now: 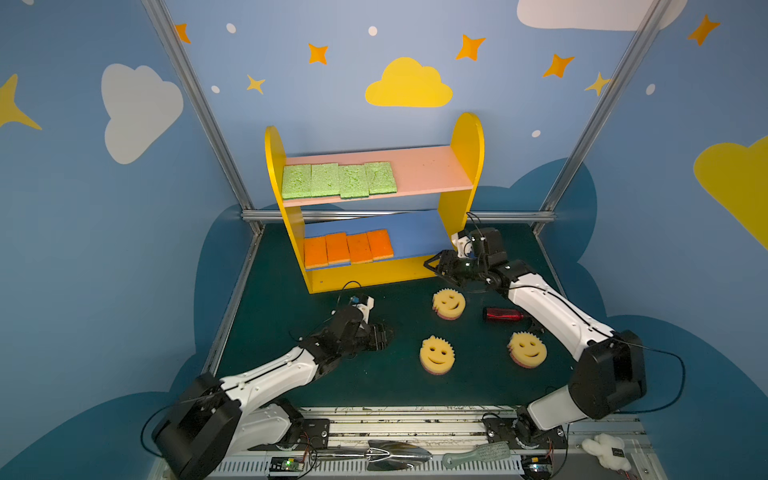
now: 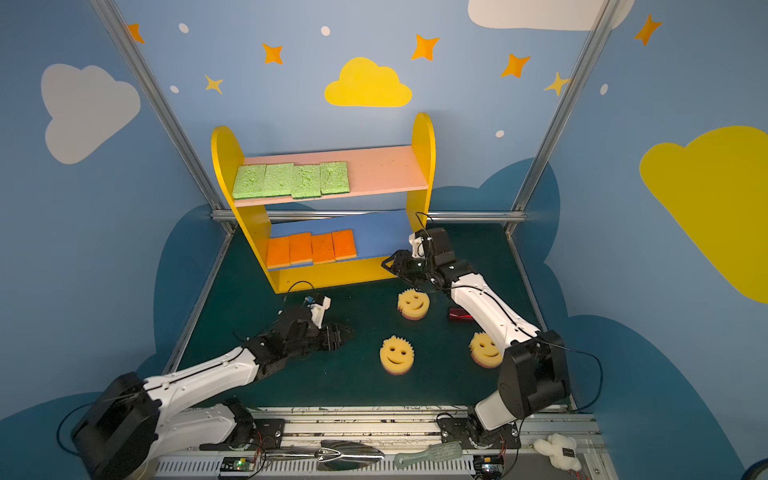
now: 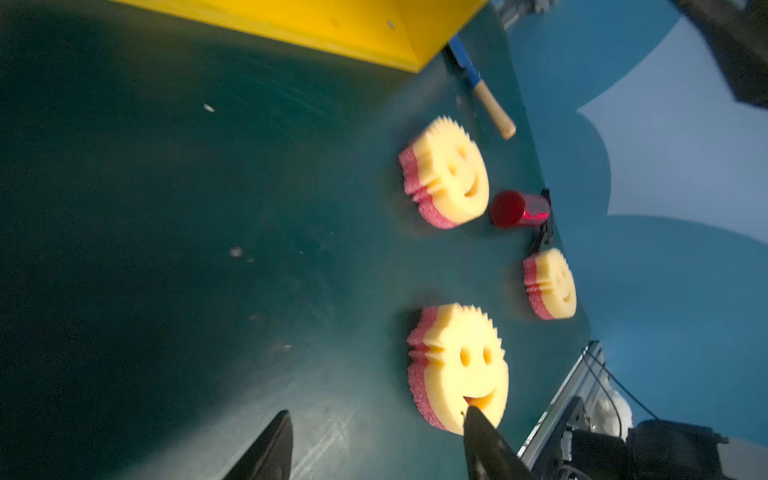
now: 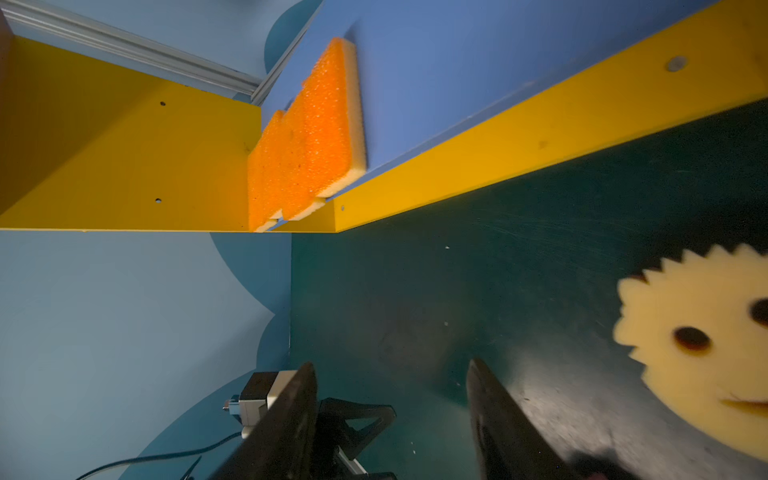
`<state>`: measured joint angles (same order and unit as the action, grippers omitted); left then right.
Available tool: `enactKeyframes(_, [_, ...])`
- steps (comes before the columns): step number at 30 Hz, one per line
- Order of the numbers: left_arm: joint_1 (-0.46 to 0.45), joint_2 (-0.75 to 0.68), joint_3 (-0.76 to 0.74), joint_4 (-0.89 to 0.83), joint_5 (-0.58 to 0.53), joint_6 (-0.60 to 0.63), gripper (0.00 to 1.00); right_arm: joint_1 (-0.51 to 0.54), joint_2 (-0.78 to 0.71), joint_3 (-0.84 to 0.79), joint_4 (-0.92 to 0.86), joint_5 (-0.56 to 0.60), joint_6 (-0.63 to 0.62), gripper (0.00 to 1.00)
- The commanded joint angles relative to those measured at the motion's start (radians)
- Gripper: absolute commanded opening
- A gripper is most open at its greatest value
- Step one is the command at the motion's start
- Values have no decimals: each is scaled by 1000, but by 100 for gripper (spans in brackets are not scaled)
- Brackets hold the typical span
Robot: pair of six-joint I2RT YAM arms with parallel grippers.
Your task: Place and organize the cleaning sponges onto the shelf
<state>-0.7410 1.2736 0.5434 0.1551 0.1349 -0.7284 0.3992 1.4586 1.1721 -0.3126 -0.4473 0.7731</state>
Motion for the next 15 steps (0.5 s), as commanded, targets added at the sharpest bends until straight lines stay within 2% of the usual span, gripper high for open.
enactKeyframes(1, [-62, 109, 84, -12, 11, 41, 62, -53, -80, -116, 11, -38, -40, 58])
enactKeyframes(5, [-101, 211, 116, 38, 33, 26, 56, -153, -163, -277, 91, -159, -10, 58])
enactKeyframes(10, [-129, 295, 150, 87, 45, -9, 52, -249, -244, -369, 58, -198, -61, 58])
enactKeyframes(15, [-157, 360, 209, 79, 46, -12, 49, -308, -264, -412, 59, -241, -82, 58])
